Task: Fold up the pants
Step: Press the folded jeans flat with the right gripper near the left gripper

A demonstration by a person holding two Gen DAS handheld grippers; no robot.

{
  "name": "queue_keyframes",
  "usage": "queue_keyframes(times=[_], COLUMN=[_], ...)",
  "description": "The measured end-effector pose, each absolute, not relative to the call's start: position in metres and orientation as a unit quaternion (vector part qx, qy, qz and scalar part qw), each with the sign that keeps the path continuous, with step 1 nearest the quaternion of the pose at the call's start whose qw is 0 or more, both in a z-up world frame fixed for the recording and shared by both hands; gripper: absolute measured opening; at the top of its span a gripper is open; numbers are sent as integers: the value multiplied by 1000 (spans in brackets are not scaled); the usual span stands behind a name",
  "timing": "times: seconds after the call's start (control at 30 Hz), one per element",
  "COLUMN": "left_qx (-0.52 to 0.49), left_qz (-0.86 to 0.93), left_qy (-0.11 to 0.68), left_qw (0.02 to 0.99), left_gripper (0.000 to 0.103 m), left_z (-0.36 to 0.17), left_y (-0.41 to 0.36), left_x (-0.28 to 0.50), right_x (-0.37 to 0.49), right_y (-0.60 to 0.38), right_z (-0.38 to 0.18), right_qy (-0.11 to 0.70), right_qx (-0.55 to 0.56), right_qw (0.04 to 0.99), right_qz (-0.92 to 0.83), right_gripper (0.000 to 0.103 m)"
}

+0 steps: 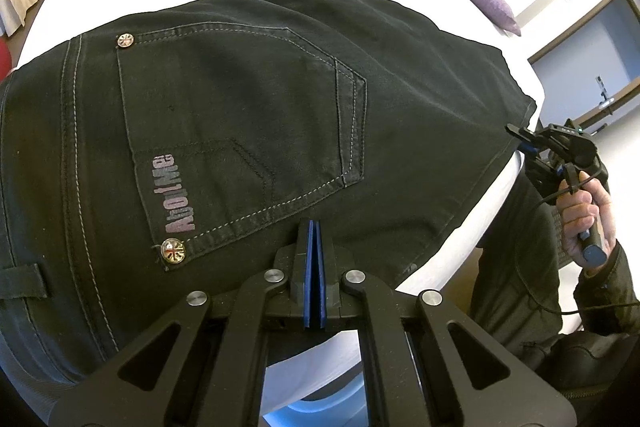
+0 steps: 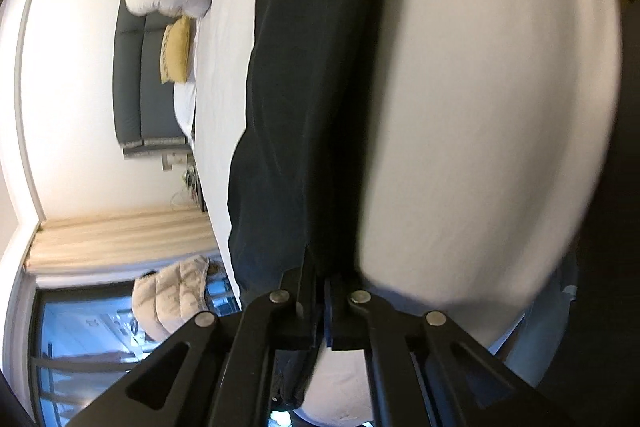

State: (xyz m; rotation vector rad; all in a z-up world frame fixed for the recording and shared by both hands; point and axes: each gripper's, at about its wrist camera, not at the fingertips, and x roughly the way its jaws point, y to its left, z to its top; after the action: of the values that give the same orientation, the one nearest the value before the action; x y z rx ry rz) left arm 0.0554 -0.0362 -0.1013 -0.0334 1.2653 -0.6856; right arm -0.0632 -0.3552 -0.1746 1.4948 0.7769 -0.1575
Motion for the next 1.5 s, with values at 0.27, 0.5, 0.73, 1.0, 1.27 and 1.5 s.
queue_keyframes(times=[0.27,0.5,0.73,1.0,1.27,1.5], left_qx=[-21,-33,-46,-68,-67,-46], left_qz=[-313,-304,-300,-305,-300,-300], left_qy=[577,574,572,570,565,563], left_qw=[754,760,762,760,766,768], left_gripper=[1,1,1,1,1,1], left_z=[-102,-102,-103,-108,-111,-105], left_y=[-33,-30,-25,-15,-14,-22], left_x=[55,51,50,49,44,34], right_x=[-63,77,185,219,157,92], right_y=[-377,-254,-157,-211,-198,-213], right_z=[-82,-94,-166,-187,-157,-196], right_qy=[332,428,525,467,463,464], right_qx=[532,497,499,530,525,558], right_qw=[765,748,668,704,696,674], right_qz=[-148,99,168,74,157,137], right_gripper=[17,17,17,0,12,0])
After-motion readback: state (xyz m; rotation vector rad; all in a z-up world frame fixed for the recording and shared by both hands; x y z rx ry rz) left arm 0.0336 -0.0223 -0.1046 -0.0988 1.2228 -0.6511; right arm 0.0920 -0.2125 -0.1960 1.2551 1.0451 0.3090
